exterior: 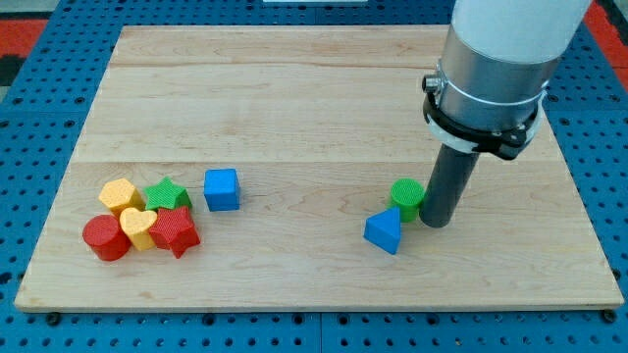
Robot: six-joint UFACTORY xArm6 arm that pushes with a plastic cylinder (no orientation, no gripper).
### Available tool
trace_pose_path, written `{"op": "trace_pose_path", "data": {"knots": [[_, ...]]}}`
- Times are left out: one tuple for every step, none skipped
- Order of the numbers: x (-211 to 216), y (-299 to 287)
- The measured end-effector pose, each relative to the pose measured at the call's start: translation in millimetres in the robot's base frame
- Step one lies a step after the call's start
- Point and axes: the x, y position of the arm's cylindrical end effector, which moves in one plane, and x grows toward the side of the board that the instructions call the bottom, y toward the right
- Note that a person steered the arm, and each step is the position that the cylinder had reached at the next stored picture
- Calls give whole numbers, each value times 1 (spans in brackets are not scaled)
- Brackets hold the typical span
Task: Move your arm towards the right center of the board
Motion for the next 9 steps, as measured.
{"op": "trace_pose_path", "data": {"knots": [[-16,0],[-39,0],[-69,0],[-93,0],[-98,1],[-143,13],[-141,11],[-94,9],[-35,61]]}}
